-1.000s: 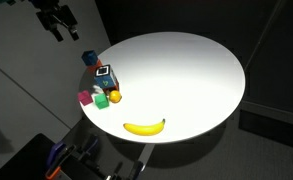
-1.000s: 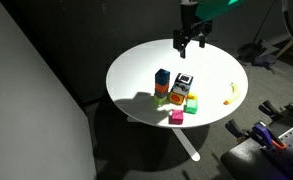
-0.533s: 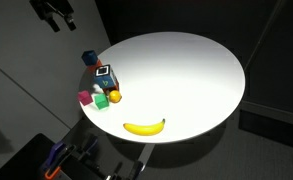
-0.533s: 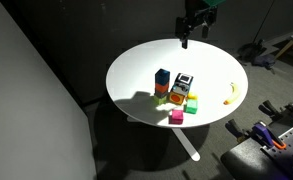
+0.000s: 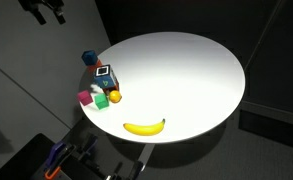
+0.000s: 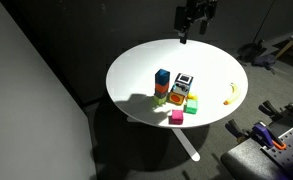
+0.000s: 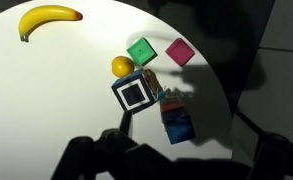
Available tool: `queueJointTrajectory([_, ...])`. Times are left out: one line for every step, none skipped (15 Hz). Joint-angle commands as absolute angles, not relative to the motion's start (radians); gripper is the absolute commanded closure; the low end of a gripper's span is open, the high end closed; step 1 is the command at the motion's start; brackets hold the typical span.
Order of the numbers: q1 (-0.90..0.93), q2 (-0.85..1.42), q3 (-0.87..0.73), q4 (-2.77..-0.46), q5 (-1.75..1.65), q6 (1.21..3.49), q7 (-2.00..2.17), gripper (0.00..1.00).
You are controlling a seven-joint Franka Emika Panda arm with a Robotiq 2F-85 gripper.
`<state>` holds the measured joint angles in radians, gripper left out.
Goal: Pick up the blue block and put it on the orange block
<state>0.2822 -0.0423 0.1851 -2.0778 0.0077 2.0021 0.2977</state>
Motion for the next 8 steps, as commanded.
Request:
queueJointTrajectory([0.261, -0.095, 0.204, -2.074, 0.034, 1.921, 0.261, 0.00])
queueJointTrajectory([0.262, -0.103, 0.206, -2.073, 0.032, 1.898, 0.265, 0.00])
queueJointTrajectory([0.261, -0.111, 0.209, -2.071, 0.025, 1.874, 0.274, 0.00])
queueJointTrajectory([0.261, -0.123, 0.211, -2.072, 0.021, 1.855, 0.286, 0.00])
queueJointTrajectory([0.260, -0.134, 0.214, -2.074, 0.016, 1.840, 0.297, 0.00])
queueJointTrajectory([0.260, -0.144, 0.216, -2.076, 0.011, 1.828, 0.306, 0.00])
queueJointTrajectory([0.259, -0.152, 0.219, -2.077, 0.008, 1.820, 0.318, 0.00])
queueJointTrajectory([0.257, -0.158, 0.221, -2.076, 0.007, 1.811, 0.323, 0.00])
